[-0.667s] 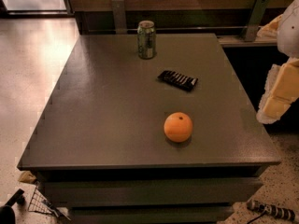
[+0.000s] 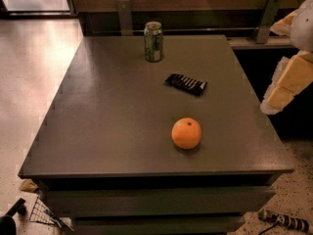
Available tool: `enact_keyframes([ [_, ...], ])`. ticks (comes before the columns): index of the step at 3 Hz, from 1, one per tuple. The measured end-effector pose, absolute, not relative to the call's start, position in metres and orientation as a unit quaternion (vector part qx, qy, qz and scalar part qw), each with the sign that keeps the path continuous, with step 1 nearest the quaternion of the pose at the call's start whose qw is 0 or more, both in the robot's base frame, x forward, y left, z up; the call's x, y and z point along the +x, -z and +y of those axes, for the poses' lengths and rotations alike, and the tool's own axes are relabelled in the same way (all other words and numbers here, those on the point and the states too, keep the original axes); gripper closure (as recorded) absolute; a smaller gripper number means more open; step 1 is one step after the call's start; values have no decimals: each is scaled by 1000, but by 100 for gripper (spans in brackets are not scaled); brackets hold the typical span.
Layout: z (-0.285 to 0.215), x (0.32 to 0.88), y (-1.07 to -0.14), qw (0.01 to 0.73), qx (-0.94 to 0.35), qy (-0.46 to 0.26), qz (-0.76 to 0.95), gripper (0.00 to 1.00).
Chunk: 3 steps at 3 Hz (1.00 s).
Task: Pick rxbar chocolate
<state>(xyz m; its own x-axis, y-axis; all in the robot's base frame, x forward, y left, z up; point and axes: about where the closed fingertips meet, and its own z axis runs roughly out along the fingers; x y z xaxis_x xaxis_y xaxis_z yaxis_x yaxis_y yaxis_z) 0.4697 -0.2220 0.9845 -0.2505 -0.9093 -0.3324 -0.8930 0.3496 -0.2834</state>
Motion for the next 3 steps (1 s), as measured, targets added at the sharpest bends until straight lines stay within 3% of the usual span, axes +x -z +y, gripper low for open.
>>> enact_keyframes([
  [1,-223,524,-977,299,-512,-38,804,0],
  [2,-198,572,-951,394,-436,-140,797,0],
  [3,-170,586,-917,452,-389,-215,773,0],
])
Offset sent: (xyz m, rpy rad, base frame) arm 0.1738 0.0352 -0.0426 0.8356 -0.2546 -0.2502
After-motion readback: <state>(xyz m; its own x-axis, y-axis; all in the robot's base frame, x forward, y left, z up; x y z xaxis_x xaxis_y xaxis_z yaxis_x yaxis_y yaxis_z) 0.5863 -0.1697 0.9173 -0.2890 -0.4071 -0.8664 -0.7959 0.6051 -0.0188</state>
